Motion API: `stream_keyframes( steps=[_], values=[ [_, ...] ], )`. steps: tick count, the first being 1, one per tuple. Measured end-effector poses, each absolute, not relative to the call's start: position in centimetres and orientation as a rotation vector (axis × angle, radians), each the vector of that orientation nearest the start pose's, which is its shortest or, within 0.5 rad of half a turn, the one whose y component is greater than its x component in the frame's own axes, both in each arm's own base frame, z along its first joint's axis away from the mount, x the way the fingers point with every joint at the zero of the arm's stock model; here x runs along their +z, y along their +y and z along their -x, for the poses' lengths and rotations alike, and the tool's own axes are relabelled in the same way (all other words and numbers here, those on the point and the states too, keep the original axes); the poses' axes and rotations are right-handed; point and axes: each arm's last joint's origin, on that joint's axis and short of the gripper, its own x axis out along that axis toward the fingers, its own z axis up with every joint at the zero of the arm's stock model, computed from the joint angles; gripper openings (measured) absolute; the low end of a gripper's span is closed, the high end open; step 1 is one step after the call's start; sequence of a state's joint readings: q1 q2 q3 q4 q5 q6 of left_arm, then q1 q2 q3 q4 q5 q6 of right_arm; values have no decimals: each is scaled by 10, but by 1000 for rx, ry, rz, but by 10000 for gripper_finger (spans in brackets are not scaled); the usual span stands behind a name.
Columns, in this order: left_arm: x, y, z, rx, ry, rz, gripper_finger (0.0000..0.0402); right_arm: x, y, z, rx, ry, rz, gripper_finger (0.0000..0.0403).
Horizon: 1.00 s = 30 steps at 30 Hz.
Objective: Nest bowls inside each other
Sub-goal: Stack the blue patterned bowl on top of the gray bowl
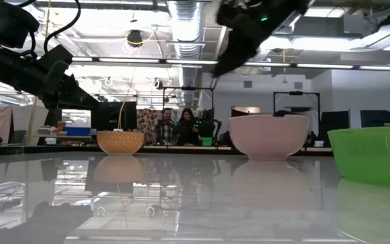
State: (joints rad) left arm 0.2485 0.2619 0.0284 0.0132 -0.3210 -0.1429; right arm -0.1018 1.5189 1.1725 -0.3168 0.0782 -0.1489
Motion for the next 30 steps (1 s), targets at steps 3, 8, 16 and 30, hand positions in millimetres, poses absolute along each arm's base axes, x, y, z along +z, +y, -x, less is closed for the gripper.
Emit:
stream_keyframes(
  steps=[3, 8, 16, 30],
  values=[
    [153, 36, -105, 582, 182, 130, 158, 263, -34, -360, -71, 574, 209, 226],
    [153, 36, -105, 580, 182, 131, 158, 239, -45, -413, -74, 486, 301, 226],
    [153, 36, -105, 580, 183, 131, 158, 215, -77, -492, -81, 582, 361, 226],
    [153, 36, -105, 580, 183, 130, 158, 191, -120, -553, -70, 705, 455, 226]
  ],
)
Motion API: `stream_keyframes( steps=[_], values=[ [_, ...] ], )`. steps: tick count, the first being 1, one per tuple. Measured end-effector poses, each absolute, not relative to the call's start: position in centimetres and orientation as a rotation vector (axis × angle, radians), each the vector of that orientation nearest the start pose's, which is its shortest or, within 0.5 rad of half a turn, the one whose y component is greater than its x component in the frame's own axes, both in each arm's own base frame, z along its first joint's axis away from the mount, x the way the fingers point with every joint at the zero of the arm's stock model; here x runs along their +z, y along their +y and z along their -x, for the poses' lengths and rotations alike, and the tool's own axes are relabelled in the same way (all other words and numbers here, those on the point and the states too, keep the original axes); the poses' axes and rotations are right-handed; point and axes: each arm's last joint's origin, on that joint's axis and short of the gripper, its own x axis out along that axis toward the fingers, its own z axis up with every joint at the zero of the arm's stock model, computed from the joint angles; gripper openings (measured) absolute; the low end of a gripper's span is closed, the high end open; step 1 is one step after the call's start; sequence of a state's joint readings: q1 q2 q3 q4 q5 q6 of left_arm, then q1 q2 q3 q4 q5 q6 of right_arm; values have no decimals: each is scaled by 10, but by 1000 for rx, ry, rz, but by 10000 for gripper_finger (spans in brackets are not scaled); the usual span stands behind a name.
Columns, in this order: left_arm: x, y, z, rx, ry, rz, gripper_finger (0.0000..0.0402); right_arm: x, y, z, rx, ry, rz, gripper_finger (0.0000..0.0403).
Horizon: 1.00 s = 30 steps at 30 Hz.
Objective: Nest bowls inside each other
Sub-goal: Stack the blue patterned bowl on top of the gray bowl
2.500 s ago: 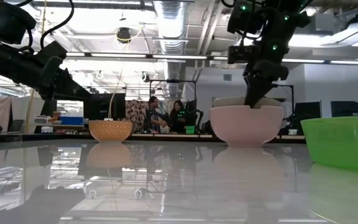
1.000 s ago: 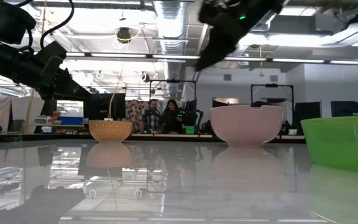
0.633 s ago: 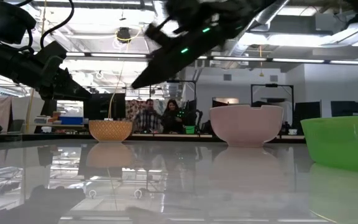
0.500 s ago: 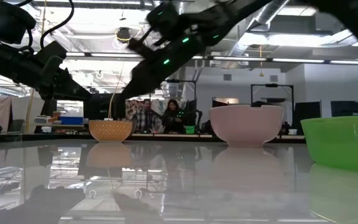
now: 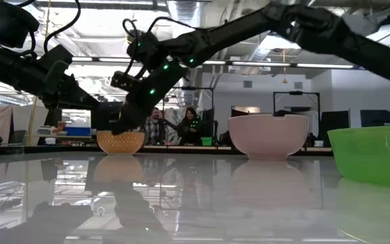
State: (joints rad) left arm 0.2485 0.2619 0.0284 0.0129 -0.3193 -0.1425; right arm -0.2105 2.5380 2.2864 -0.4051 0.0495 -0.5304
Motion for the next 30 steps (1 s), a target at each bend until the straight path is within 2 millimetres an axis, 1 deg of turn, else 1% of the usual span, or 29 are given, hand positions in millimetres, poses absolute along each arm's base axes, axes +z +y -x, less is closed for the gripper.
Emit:
stream_keyframes(
  steps=[3, 5, 8, 10, 12, 13, 18, 19, 24, 26, 28, 30],
  values=[
    [153, 36, -105, 581, 183, 130, 158, 181, -122, -561, -69, 715, 455, 226],
    [153, 36, -105, 580, 183, 130, 158, 172, -125, -561, -71, 726, 452, 226],
    [153, 36, -105, 580, 183, 130, 158, 169, -129, -559, -74, 745, 440, 224],
    [153, 36, -105, 580, 184, 127, 158, 169, -131, -559, -78, 745, 439, 213],
    [153, 36, -105, 580, 185, 121, 158, 166, -134, -559, -82, 752, 438, 187],
    [153, 36, -105, 580, 186, 120, 158, 165, -135, -558, -80, 756, 443, 167],
    [153, 36, -105, 580, 186, 120, 158, 164, -137, -557, -64, 772, 478, 37],
    [153, 36, -105, 580, 186, 120, 158, 164, -137, -557, -57, 775, 493, 28],
    [153, 36, -105, 580, 186, 120, 158, 167, -134, -557, -44, 783, 505, 27],
    [153, 36, -105, 580, 186, 120, 158, 172, -131, -554, -36, 798, 505, 27],
    [153, 36, -105, 580, 186, 120, 158, 183, -127, -549, -22, 832, 494, 27],
    [153, 36, -105, 580, 186, 120, 158, 201, -123, -540, -19, 864, 462, 27]
  ],
)
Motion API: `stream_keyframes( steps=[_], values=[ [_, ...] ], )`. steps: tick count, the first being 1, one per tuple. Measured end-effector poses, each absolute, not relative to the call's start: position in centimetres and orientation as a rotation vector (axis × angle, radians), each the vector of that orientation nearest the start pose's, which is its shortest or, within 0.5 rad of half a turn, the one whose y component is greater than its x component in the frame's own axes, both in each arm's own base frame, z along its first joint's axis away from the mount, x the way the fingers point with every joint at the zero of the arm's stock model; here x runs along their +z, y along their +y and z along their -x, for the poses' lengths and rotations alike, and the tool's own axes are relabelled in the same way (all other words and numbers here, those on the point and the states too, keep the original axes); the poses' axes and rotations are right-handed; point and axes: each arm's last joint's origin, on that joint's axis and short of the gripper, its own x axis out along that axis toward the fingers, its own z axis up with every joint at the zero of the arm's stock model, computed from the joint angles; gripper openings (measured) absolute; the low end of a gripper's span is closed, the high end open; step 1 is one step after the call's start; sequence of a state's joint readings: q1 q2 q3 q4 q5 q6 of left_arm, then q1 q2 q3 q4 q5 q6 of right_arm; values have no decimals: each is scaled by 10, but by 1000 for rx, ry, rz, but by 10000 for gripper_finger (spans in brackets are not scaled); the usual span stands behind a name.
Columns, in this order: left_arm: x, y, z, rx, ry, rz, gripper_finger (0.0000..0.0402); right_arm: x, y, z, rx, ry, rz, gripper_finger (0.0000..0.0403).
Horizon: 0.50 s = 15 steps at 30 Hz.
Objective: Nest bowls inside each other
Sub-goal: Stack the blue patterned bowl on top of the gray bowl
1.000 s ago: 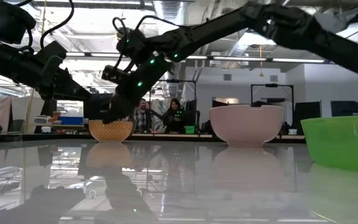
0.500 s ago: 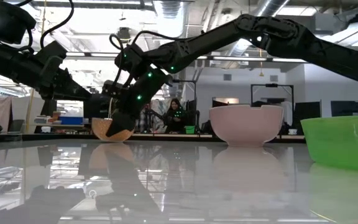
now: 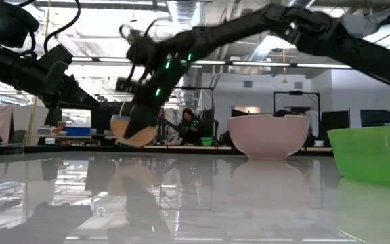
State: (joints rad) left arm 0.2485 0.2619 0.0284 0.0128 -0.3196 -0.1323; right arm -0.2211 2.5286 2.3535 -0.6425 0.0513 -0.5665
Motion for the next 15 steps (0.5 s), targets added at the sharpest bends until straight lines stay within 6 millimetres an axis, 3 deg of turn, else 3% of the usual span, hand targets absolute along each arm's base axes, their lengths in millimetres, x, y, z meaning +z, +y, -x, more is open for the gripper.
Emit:
stream_keyframes(
  steps=[7, 12, 15],
  values=[
    [153, 36, -105, 580, 184, 128, 158, 307, -108, -475, 0, 961, 416, 27],
    [153, 36, -105, 580, 183, 129, 158, 333, -96, -423, -6, 1091, 316, 26],
    [153, 36, -105, 580, 183, 129, 158, 348, -83, -385, -44, 1084, 252, 26]
  ],
)
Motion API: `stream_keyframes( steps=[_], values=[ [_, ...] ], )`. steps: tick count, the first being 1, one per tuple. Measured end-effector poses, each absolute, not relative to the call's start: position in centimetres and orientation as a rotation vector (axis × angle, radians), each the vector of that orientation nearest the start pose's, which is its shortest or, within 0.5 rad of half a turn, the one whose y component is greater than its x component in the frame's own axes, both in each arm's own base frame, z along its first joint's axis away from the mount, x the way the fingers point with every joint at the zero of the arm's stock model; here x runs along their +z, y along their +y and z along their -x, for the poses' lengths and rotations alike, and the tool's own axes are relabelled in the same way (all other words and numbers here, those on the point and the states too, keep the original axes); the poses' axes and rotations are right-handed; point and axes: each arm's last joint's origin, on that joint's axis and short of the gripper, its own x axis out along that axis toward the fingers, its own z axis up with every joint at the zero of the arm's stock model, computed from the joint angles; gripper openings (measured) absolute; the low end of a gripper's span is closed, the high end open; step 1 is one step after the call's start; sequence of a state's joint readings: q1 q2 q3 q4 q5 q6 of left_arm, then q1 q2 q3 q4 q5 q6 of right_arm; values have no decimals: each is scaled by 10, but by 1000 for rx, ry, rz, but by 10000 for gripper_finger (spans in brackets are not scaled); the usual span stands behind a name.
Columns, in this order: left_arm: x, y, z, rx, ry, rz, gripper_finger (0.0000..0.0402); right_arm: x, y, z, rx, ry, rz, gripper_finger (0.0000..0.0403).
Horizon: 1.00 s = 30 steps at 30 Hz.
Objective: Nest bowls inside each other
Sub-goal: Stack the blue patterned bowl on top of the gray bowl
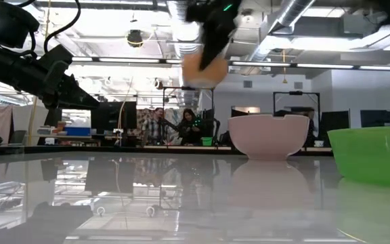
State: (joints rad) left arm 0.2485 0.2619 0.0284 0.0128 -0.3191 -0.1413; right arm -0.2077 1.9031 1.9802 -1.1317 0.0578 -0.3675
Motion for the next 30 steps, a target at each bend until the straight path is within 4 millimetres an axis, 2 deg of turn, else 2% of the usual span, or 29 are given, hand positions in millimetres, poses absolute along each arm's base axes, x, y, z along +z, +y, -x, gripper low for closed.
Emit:
stream_keyframes(
  steps=[3, 8, 10, 12, 15, 18, 22, 30],
  values=[
    [153, 36, -105, 580, 185, 124, 158, 340, -69, -345, -103, 1071, 193, 26],
    [153, 36, -105, 580, 185, 124, 158, 308, -55, -295, -261, 988, 135, 26],
    [153, 36, -105, 581, 185, 124, 158, 300, -54, -281, -310, 922, 114, 26],
    [153, 36, -104, 583, 184, 123, 158, 284, -54, -270, -341, 925, 94, 26],
    [153, 36, -104, 584, 184, 123, 158, 260, -56, -265, -359, 939, 72, 26],
    [153, 36, -104, 586, 182, 130, 158, 252, -62, -265, -384, 903, 61, 26],
    [153, 36, -104, 589, 177, 144, 158, 230, -69, -270, -396, 993, 46, 26],
    [153, 36, -104, 591, 172, 162, 158, 205, -77, -282, -389, 1056, 15, 26]
  ],
)
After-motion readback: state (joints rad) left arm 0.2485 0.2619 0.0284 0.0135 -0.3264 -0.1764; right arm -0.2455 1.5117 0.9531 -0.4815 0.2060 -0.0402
